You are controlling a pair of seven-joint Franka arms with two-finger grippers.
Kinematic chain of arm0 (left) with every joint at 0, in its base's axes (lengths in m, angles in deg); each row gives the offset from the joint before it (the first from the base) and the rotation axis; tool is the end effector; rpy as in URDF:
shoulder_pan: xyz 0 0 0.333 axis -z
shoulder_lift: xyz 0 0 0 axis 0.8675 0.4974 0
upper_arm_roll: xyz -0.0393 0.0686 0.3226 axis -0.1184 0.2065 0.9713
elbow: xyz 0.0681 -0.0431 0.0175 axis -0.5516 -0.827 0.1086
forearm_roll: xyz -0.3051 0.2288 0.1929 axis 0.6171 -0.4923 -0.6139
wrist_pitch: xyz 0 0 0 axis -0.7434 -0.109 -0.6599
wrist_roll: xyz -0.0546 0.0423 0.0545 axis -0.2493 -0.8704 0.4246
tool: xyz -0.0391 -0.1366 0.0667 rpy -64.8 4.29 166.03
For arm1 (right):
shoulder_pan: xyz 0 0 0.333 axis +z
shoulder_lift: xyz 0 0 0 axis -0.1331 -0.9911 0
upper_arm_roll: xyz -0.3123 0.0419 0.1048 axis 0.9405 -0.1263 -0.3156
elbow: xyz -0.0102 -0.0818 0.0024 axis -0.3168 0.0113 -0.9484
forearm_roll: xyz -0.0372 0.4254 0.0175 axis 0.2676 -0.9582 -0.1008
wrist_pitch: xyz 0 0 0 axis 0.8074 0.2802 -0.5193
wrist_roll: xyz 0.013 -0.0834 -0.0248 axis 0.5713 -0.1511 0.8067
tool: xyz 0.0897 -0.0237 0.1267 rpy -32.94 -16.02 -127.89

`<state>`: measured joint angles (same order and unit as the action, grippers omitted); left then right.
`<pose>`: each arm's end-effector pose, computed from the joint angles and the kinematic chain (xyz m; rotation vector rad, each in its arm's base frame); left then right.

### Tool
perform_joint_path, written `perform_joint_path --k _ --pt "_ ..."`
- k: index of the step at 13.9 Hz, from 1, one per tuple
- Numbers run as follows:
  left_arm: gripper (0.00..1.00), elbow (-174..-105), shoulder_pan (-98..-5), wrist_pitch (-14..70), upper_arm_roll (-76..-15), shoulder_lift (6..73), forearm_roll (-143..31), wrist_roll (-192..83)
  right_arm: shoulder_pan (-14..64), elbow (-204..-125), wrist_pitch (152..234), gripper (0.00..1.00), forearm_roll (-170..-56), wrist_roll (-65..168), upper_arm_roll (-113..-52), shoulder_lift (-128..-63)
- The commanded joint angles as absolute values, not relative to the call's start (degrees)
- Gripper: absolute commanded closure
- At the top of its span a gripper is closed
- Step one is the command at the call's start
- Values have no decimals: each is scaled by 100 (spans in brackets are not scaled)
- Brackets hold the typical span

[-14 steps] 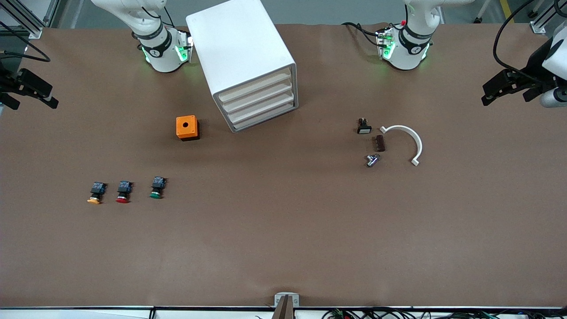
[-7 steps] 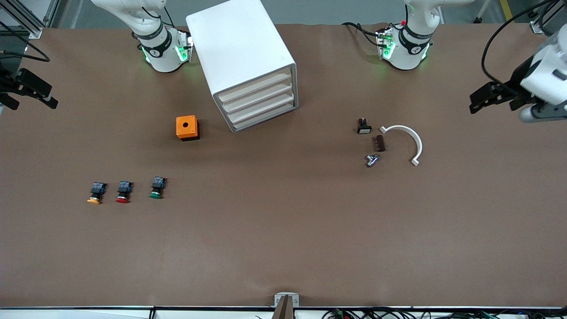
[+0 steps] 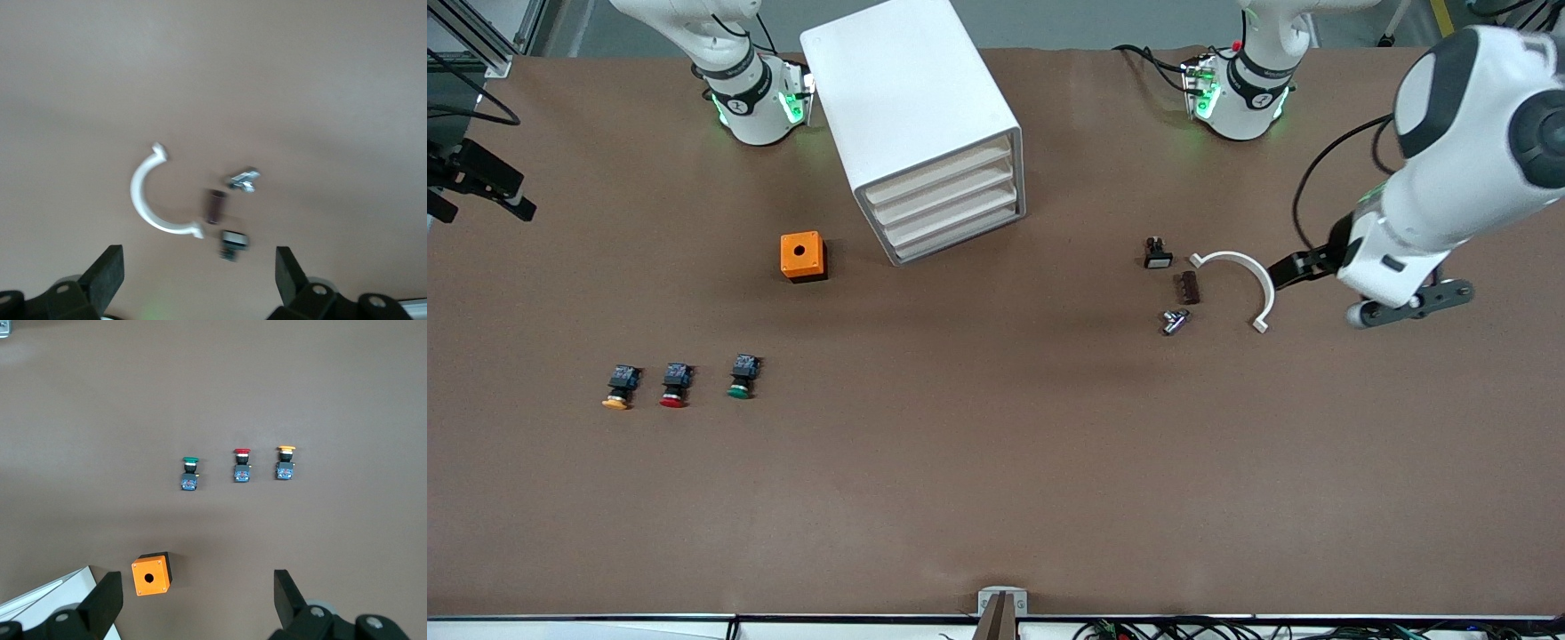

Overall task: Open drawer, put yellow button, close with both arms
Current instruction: 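Reach the left gripper to the drawer while the right gripper reaches the yellow button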

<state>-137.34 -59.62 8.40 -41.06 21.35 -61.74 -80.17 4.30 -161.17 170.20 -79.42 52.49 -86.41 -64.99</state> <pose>0.5972 -0.1562 0.4553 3.0704 0.4952 -0.2385 0.5585 -0.0426 0.6166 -3.0840 0.0358 -0.1222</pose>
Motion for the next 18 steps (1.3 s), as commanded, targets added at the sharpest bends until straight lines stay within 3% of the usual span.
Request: perform_joint_path --k 1,3,7,11,18 --pt "0 -13633 -5912 959 -4330 2440 -5892 -9054 326 -15834 17119 0 -7866 5186 -8673 -7027" --pt "0 -13493 -5807 959 -4471 2720 -5883 -9818 282 -15790 17452 0 -7849 5177 -8638 -7519" --pt "0 -13273 -5411 959 -4489 3160 -5497 -11392 185 -15763 17524 0 -7358 5265 -8638 -7854" --pt "0 -13167 -5086 950 -4498 3574 -4855 -13035 -8 -16018 18208 0 -7312 5274 -8638 -8337" --pt "0 -13053 -4515 950 -4498 4233 -4204 -15506 -544 -17458 20482 0 -7365 5204 -8656 -8662"
